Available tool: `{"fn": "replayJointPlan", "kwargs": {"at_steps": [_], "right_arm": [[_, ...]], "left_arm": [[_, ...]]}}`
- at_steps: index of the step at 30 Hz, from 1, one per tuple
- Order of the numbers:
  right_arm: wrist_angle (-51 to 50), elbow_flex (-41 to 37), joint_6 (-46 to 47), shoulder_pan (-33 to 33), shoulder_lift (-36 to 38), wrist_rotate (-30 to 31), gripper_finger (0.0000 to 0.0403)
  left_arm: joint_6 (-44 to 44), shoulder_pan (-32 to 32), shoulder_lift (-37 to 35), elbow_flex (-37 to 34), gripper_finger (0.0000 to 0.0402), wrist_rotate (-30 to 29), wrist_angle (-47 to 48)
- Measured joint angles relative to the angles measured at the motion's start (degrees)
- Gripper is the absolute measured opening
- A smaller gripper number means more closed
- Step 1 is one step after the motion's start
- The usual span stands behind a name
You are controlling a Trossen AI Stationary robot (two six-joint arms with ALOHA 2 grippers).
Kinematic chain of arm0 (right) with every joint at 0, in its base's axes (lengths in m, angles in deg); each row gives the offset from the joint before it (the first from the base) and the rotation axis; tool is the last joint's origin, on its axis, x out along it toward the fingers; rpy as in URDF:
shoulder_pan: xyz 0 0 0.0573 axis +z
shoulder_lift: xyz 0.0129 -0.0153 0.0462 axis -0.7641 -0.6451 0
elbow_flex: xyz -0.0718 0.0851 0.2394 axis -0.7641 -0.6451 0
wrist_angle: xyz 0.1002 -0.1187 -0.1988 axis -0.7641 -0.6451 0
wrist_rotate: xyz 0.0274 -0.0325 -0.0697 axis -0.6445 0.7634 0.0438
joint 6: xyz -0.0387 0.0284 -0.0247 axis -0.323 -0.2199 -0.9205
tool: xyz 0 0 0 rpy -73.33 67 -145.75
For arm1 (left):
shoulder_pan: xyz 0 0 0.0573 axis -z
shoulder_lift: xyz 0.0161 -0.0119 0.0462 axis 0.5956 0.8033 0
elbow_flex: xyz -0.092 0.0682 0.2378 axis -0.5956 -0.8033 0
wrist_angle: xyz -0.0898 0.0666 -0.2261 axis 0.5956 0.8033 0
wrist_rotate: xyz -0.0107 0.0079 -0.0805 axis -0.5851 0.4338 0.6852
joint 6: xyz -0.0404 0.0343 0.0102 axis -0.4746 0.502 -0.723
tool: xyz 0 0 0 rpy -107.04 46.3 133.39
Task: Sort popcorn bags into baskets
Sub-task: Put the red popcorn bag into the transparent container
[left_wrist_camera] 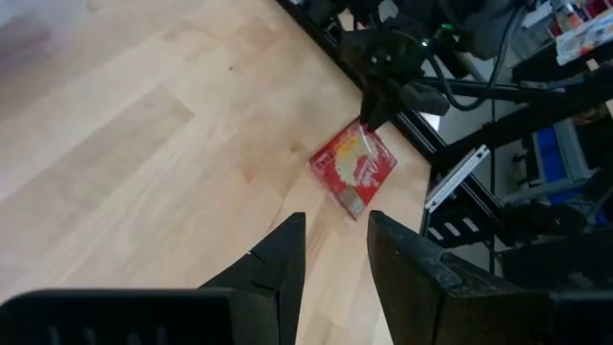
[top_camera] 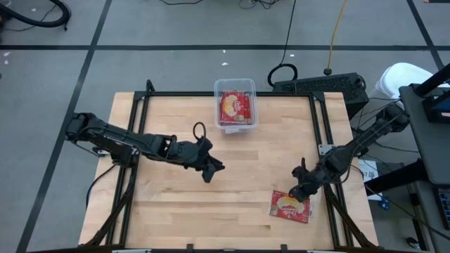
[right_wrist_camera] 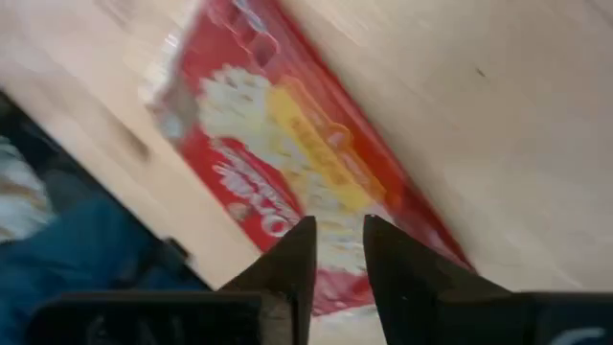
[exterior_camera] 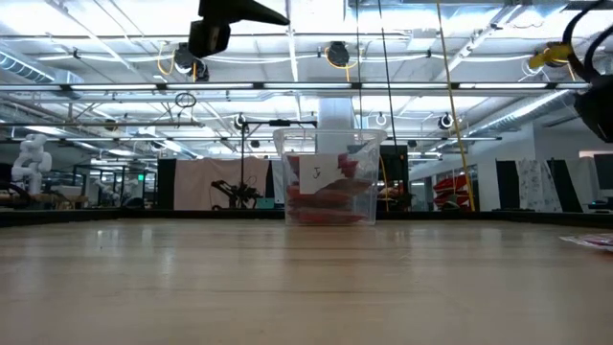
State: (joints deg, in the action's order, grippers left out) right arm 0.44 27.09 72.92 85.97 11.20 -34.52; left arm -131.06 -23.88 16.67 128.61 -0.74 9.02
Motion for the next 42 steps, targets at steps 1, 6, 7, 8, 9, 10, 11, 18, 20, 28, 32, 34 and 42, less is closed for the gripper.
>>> {"fn": "replayJointPlan", "kwargs": {"at_steps": [1, 6, 7, 8, 9, 10, 11, 18, 20, 28, 32, 34, 42], "right_arm": [[-0.4, 0.0, -1.1, 0.0, -0.8, -0.6, 0.0081], [-0.2, 0.0, -5.8, -0.2, -5.7, -3.7, 0.0060], [-0.1, 0.0, -6.2, -0.3, -6.8, -4.0, 0.0056], [-0.1, 0.0, -6.4, -0.5, -8.0, -4.6, 0.0052], [-0.1, 0.0, -6.9, -0.8, -9.0, -4.8, 0.0048], [0.0, 0.0, -7.5, -1.1, -10.2, -5.0, 0.0044], [0.3, 0.0, -8.2, -1.6, -11.2, -5.2, 0.0041], [2.4, 0.2, -16.3, -7.9, -16.8, -2.5, 0.0017], [4.1, 0.2, -20.3, -10.8, -17.5, 1.5, 0.0012], [16.8, 0.0, -33.0, -23.0, -16.9, 9.3, 0.0004], [13.6, 3.4, -33.7, -25.3, -14.0, 8.9, 0.0004], [7.6, 5.6, -33.4, -25.3, -12.4, 8.5, 0.0004], [-11.8, 10.9, -19.2, -20.9, -8.1, 2.9, 0.0004]], "left_arm": [[-0.5, 0.4, 0.1, 0.0, 0.0117, -0.2, 0.1], [-1.5, 1.6, 0.5, 0.0, 0.0117, -2.2, 0.0], [-1.5, 1.8, 0.6, 0.0, 0.0117, -2.5, 0.1], [-1.5, 1.9, 0.6, 0.0, 0.0117, -2.8, 0.1], [-1.5, 2.0, 0.5, 0.0, 0.0117, -3.3, 0.0], [-1.5, 2.0, 0.5, 0.0, 0.0117, -3.5, -0.1], [-1.4, 2.0, 0.5, 0.0, 0.0117, -3.8, -0.1], [0.8, 1.9, 0.5, 0.0, 0.0117, -4.5, 0.1], [1.6, 1.6, 0.5, 0.0, 0.0117, -4.5, 0.0], [3.5, 0.1, 0.5, 0.0, 0.0117, -4.5, 0.1], [4.2, -0.2, 0.5, 0.0, 0.0117, -4.5, 0.2], [4.1, -0.2, 0.5, 0.0, 0.0117, -4.5, 0.8], [4.2, 0.0, 0.5, 0.0, 0.0117, -4.5, 2.8]]}}
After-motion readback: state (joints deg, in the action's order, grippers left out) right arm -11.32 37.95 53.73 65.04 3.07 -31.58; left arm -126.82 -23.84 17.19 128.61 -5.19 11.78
